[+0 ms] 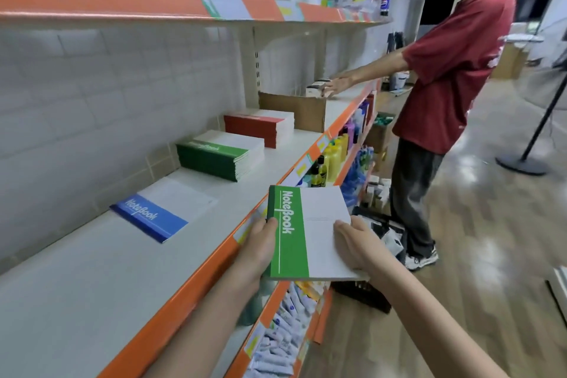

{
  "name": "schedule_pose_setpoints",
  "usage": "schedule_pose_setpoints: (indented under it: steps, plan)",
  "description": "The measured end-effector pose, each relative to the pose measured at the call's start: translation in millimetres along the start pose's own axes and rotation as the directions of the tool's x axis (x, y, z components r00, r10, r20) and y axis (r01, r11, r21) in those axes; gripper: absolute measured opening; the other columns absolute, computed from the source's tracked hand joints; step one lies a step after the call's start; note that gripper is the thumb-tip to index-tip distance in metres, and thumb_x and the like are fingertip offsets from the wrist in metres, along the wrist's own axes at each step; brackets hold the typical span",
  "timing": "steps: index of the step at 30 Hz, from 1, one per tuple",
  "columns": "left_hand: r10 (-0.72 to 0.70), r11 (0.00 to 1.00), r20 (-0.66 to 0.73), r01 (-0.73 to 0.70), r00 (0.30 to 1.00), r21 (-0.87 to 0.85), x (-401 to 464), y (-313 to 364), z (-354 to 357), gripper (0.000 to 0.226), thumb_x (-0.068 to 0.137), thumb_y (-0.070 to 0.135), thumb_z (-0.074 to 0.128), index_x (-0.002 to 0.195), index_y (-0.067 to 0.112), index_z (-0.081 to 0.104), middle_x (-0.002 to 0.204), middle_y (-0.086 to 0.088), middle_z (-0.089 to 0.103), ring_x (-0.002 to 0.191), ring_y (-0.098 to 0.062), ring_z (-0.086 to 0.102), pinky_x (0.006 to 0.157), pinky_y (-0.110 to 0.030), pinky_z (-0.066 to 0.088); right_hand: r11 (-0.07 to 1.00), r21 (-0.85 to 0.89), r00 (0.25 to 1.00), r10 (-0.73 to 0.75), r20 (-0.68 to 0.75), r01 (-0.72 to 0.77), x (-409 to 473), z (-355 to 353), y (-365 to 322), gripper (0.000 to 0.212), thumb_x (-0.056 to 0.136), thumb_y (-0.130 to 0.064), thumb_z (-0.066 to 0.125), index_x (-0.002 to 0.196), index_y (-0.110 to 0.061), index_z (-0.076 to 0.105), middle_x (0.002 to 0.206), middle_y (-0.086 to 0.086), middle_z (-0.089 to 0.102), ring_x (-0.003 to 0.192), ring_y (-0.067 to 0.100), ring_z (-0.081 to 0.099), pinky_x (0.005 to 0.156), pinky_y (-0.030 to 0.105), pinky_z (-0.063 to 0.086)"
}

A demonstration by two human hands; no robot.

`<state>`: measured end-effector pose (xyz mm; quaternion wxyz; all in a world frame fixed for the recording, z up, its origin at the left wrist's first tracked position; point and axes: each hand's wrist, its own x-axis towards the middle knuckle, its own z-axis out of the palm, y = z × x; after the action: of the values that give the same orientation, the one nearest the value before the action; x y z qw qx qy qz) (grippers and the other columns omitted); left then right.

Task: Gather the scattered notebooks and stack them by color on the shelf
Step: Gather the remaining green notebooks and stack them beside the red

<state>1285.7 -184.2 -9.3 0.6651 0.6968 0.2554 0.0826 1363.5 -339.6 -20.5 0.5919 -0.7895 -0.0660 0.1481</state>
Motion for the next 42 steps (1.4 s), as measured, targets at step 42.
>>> schedule_pose_setpoints:
  steps: [42]
  plan:
    - [0.052,0.995,-0.877,0.052,0.478,0.087,225,106,-50,0.032,0.100,0.025,0.044,0.094,0.001,0.064,0.095,-0.023,0.068,0.093,-0.037,0.065,0.087,-0.043,0.049,0.777,-0.027,0.544,-0.415,0.729,0.629,371,146,-165,0.047,0.085,-0.032,0.065,0.058,-0.018,0.029,0.052,-0.004,0.029,0.048,0.013,0.027,0.048,0.025,0.021]
